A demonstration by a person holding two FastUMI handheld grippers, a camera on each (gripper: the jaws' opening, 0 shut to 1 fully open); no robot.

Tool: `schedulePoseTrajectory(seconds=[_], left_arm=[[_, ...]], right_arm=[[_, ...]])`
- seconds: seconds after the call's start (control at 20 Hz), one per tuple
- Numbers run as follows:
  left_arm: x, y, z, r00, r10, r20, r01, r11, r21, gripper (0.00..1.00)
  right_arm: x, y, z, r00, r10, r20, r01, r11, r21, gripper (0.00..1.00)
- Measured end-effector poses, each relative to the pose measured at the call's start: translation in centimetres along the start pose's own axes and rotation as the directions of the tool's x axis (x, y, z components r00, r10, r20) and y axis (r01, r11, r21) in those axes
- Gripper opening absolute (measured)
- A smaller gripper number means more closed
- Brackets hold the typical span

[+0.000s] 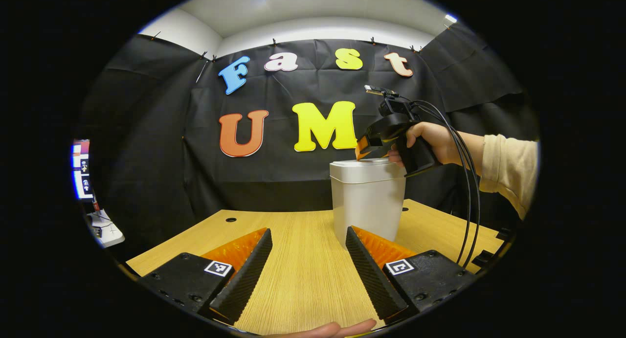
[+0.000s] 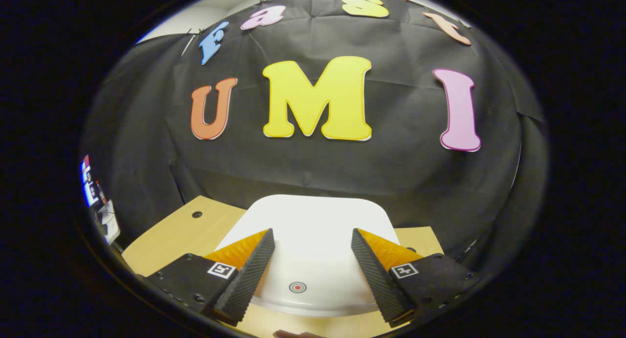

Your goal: Press the lid of the desktop garbage bin to open it, pick up the crumpled paper on the desktop and throw it into the bin, then pick up the pop can on the desktop and drop it into the bin, and finally close the garbage bin lid.

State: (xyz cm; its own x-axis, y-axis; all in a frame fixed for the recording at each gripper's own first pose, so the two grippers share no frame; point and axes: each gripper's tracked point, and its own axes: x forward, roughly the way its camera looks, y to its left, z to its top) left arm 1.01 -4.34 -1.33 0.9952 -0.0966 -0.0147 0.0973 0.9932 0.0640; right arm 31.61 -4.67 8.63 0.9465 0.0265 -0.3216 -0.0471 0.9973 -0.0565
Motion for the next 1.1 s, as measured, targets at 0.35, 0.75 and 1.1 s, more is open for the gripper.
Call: schedulePoseTrajectory(seconds=[0.35, 0.75, 1.1], left_arm=[[-0.5, 2.5, 0.3, 0.998, 0.061, -0.014, -0.061, 0.997, -0.036, 0.98], [-1.3, 2.4, 1.3, 0.997, 0.073, 0.007, -0.073, 0.997, -0.031, 0.98], [-0.9, 2.5, 0.6, 0.998, 0.069, -0.016, -0.07, 0.996, -0.051, 0.98]], right_arm=[[-1.9, 0.0, -1.1, 0.999, -0.03, 0.02, 0.029, 0.999, 0.024, 1.0], [-3.4, 0.0, -2.1, 0.998, -0.028, 0.056, 0.026, 0.999, 0.044, 1.0], [-3.1, 0.1, -3.0, 0.997, -0.008, 0.073, 0.006, 1.0, 0.028, 1.0]])
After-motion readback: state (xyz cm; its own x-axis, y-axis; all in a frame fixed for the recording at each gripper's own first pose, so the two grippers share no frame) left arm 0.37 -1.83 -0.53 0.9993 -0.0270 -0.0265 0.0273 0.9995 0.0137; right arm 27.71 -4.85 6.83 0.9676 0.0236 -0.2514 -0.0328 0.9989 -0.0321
